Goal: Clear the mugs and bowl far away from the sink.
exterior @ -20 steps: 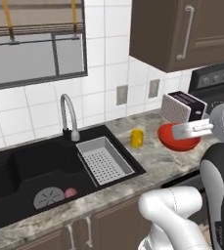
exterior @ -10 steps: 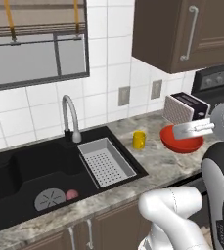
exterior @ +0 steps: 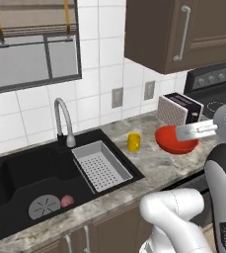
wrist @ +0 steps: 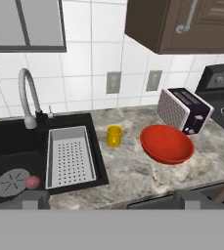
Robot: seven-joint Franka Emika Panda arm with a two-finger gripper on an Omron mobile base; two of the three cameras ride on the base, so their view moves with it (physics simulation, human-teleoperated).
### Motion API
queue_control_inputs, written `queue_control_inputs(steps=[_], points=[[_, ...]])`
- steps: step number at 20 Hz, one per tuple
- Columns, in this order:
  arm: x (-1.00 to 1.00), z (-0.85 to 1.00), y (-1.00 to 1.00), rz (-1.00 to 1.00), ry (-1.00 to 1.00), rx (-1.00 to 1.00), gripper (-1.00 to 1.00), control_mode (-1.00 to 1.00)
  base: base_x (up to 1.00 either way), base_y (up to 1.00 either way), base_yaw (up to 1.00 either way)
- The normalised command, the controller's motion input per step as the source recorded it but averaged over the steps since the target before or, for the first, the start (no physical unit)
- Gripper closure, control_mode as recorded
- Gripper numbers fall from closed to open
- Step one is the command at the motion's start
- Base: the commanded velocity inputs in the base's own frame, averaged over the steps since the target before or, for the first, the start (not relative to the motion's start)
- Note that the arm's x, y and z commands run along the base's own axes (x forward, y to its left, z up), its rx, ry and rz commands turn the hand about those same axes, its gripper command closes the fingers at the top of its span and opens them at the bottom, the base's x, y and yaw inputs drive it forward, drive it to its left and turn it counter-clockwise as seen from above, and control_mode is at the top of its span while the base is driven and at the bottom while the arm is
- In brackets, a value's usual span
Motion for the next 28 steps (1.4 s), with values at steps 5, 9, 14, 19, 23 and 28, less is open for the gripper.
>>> queue_control_inputs(steps=[5,9,14,19,23,28], points=[[0.00,0.00,0.00,0.00,0.00,0.00,-1.00,1.00,0.22,-0.12,-0.32],[0.06,-0.05,-0.02,-0.03,0.03,0.00,-1.00,-1.00,0.17,-0.01,-0.14],[0.24,-0.26,-0.04,-0.07,0.18,0.00,-1.00,-1.00,0.00,0.00,0.00],[0.22,-0.33,0.00,-0.03,0.18,0.00,-1.00,-1.00,0.00,0.00,0.00],[0.19,-0.36,0.00,0.00,0.12,0.00,-1.00,-1.00,0.00,0.00,0.00],[0.17,-0.41,0.00,0.00,0.04,0.00,-1.00,-1.00,0.00,0.00,0.00]])
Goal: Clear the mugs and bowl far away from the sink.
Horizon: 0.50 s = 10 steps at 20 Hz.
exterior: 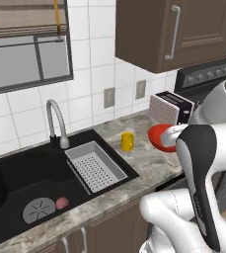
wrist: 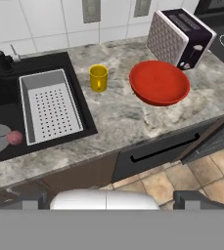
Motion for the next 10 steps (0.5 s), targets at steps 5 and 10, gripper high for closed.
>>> queue_control_inputs(steps=[5,10], points=[[0.34,-0.28,0.00,0.00,0.00,0.00,-1.00,-1.00,0.00,0.00,0.00],[0.45,-0.23,0.00,0.00,0.00,0.00,-1.00,-1.00,0.00,0.00,0.00]])
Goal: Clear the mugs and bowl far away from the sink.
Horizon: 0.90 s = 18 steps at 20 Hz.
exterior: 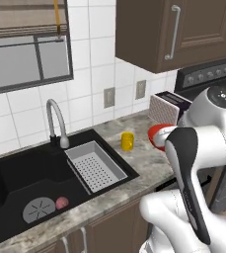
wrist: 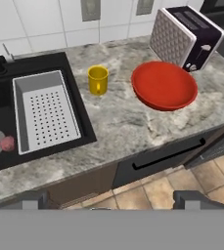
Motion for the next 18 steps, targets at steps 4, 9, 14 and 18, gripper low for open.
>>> queue_control_inputs(steps=[4,9,14,18], points=[[0.39,-0.18,0.00,0.00,0.00,0.01,-1.00,-1.00,0.00,0.00,0.00],[0.31,-0.18,0.00,0.00,0.00,0.01,-1.00,-1.00,0.00,0.00,0.00],[0.29,-0.23,0.01,-0.01,0.02,0.01,-1.00,-1.00,0.00,0.00,0.00],[0.35,-0.22,0.12,-0.02,0.03,0.01,-1.00,-1.00,0.00,0.00,0.00]])
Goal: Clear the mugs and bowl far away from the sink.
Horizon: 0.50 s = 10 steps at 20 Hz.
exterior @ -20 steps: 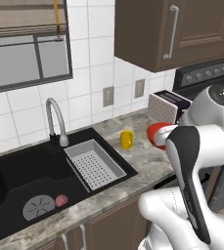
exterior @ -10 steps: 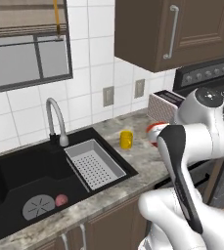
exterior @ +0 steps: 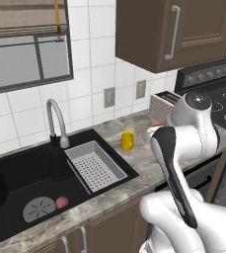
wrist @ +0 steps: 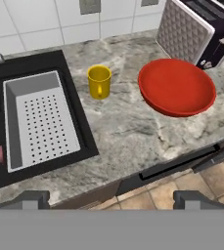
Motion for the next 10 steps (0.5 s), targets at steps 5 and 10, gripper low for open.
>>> queue_control_inputs(steps=[5,10], points=[[0.37,-0.18,0.09,-0.01,0.03,0.00,-1.00,-1.00,0.00,0.00,0.00],[0.40,-0.05,0.03,0.00,0.01,0.00,-1.00,-1.00,0.00,0.00,0.00]])
